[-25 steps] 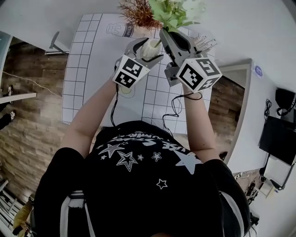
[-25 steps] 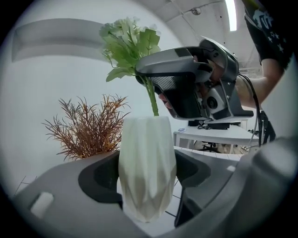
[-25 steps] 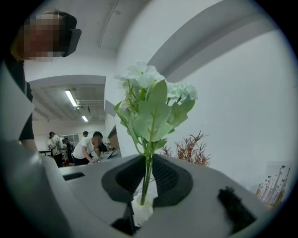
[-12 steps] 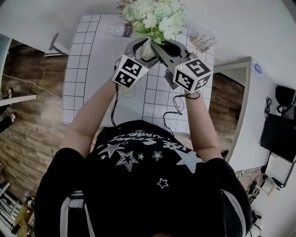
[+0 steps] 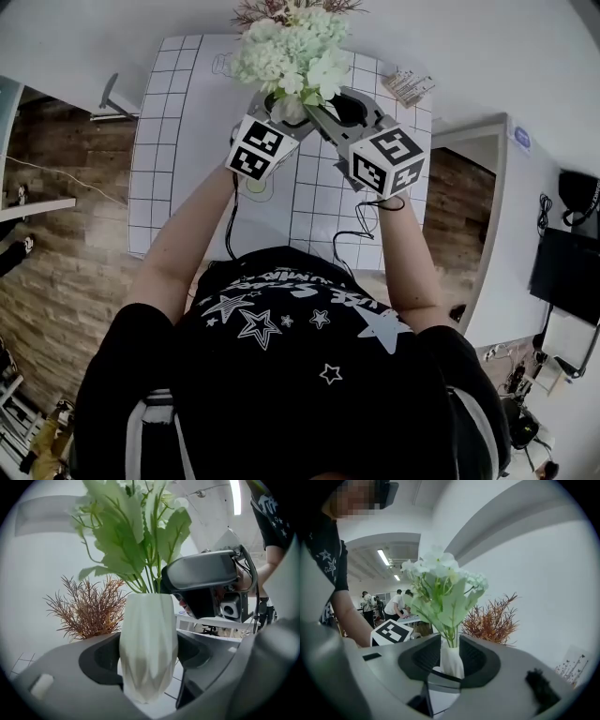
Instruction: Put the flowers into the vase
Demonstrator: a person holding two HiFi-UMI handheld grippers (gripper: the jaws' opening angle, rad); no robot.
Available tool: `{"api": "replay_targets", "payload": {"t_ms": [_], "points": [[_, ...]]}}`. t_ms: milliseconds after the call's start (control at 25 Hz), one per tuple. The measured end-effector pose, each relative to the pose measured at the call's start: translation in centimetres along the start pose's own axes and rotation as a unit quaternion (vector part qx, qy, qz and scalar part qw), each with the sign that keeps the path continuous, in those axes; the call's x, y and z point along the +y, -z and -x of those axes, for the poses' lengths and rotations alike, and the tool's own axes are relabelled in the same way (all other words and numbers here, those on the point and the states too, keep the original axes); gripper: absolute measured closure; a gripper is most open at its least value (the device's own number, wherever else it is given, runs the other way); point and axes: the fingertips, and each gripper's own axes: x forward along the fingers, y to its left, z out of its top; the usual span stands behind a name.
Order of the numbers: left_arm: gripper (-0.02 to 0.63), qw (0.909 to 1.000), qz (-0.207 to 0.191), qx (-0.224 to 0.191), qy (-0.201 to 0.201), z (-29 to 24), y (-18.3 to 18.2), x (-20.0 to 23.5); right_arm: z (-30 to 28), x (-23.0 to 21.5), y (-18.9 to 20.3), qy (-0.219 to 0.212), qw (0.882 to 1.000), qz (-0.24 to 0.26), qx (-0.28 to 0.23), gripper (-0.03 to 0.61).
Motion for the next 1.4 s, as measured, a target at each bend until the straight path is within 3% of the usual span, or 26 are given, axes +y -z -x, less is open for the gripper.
{"api": "replay_targets", "payload": {"t_ms": [520,1000,1160,1400], "points": [[0.259,0.9999,-0.010,0.010,-0.004,-0.2,0.2,0.0,3.4,-0.8,2.9,0.029,0.998,-0.060,-0.004,0.449],[0.254,0.9986,-0.044,0.030,0.002,-0.1,0.8,-0.4,5.0,-0.4,4.4,0.031,0.993,-0.112,-0.010,0.449],[0.192,0.9990,-0.032,0.031,-0.002,0.2,1.2,-0.4,5.2,0.0,4.9,0.028,0.993,-0.117,-0.007,0.449],[0.178,0.9995,-0.006,0.025,-0.021,2.1,1.6,-0.5,5.6,0.7,5.3,0.021,0.993,-0.118,-0.006,0.449]]}}
